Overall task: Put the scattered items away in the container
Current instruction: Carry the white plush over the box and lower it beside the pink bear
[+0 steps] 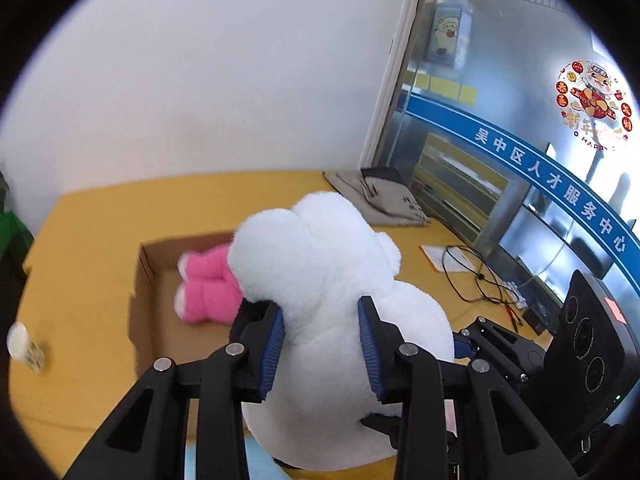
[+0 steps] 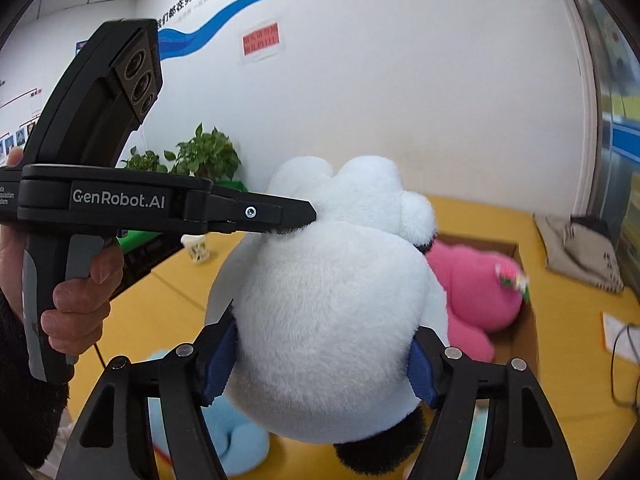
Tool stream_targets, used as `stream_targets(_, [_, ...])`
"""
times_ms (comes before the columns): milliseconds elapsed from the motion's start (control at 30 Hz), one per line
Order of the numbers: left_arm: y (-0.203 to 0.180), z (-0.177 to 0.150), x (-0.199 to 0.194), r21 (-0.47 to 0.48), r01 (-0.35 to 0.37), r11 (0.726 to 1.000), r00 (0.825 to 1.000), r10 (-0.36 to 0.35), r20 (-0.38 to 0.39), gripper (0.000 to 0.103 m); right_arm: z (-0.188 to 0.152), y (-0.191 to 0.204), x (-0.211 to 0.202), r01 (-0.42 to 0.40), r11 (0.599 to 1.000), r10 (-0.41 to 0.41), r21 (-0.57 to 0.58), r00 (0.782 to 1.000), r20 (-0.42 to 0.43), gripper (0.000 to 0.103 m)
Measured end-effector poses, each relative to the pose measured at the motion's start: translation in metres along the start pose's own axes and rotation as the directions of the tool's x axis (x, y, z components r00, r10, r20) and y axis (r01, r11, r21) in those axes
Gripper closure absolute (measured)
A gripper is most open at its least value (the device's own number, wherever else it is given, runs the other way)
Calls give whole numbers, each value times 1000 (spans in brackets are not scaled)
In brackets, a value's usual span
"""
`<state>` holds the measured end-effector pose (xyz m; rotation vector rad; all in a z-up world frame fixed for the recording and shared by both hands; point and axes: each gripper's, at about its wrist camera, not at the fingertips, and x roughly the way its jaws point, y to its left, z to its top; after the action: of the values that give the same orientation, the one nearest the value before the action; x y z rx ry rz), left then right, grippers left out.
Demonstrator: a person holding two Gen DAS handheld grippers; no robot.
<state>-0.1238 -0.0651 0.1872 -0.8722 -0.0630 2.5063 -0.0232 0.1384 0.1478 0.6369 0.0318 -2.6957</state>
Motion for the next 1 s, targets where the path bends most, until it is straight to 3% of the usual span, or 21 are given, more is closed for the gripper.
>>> stream_targets(133, [25,27,11,38,-59,998,998,58,5,69,37,-8,37,-35,998,33,44,999,37,26])
stream_targets(267, [66,36,46,39,-72,997,996,74,-55,69,50,-16,90,-53,990,50,127,998,28,27])
stream_targets(433, [128,0,118,-47,-63,997,971,50,-233,69,21,-22,172,-63,961,91,271,992,-91,27])
stream_targets(533, [158,-35,151,-106,-71,992,945,33,-325,69,-12,-24,214,-55,928,139,369,969,-205,27])
stream_targets(567, [166,-45,153,-123,-70,990,949,28,-313,69,-22,-23,226,-50,917,157,396,957,-243,27])
stream_targets(633, [178,-50,147,-167,-49,985,959,0,-284,68,-32,-19,235,-51,909,167,413,954,-248,27])
stream_targets(767, [185,-58,149,-186,-92,978,950,30,-311,66,-26,-15,243,-75,874,229,480,934,-272,27])
stream_targets(867, [186,-58,152,-188,-131,973,943,64,-326,59,-26,-10,248,-47,895,195,443,935,-296,27])
stream_targets(933, [185,-55,155,-188,-163,969,937,92,-336,50,-28,-17,250,-45,886,204,461,931,-302,26])
stream_targets(1000, [181,-53,154,-194,-180,964,939,109,-327,45,-22,-25,253,-35,875,212,483,925,-315,16])
